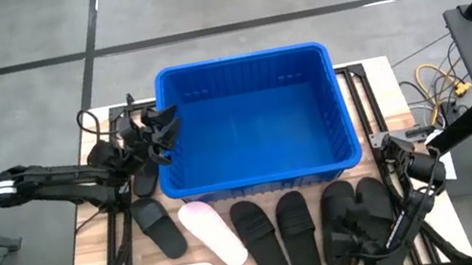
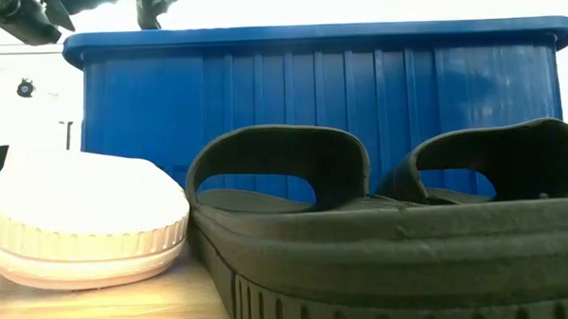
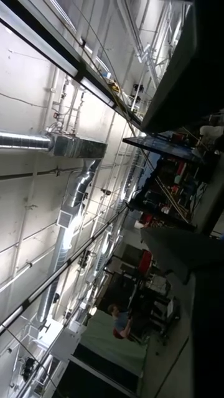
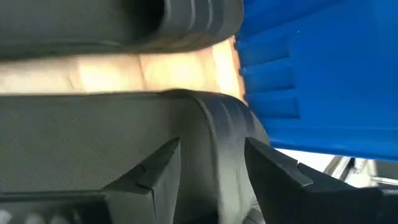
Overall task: Pick and place slides into bin
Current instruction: Put the black slide into the blue bin
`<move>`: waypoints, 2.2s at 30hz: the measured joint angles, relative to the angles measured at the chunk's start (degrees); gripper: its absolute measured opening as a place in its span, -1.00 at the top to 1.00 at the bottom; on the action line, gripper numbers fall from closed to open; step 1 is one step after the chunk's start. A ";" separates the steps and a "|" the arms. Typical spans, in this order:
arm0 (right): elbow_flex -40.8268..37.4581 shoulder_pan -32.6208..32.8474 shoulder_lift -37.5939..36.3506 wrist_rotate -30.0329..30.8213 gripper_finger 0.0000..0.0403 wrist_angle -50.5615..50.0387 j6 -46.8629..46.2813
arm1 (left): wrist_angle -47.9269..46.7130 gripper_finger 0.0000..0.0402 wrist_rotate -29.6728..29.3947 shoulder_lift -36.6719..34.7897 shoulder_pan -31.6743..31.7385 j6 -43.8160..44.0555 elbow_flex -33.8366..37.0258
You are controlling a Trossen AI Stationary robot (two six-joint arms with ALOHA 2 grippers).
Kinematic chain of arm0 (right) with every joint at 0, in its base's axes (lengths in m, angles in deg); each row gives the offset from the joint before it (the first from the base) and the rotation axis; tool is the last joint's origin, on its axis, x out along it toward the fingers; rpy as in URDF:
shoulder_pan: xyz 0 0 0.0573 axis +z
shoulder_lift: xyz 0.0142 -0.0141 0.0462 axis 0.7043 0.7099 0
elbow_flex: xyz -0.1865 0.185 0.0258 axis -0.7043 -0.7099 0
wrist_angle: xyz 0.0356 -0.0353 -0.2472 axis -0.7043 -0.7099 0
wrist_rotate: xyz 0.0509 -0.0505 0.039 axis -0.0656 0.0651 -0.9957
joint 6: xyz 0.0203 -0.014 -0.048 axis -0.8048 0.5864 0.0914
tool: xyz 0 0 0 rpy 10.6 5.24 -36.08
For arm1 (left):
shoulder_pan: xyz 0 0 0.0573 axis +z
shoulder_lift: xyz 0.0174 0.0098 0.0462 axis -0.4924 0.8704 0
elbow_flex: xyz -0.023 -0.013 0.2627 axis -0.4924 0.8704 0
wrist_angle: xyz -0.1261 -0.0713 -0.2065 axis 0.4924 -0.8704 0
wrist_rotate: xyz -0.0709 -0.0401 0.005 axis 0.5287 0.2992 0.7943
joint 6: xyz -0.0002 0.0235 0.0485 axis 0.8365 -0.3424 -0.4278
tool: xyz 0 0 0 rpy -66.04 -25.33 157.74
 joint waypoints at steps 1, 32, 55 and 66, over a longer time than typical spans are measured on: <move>-0.57 0.01 0.00 0.01 0.19 0.14 0.21 | -0.07 -0.23 0.00 0.06 0.00 -0.01 0.00; -8.19 -0.65 -0.55 -1.28 0.93 0.27 -11.86 | 0.04 -0.23 0.03 1.35 -0.02 2.86 0.04; 0.61 -1.13 -1.71 -5.52 0.94 -0.09 -2.23 | 0.07 -0.23 0.03 1.28 -0.02 2.94 0.04; 4.11 -1.83 -10.54 -3.23 0.94 -0.16 0.65 | 0.07 -0.23 0.03 1.28 -0.01 2.96 0.04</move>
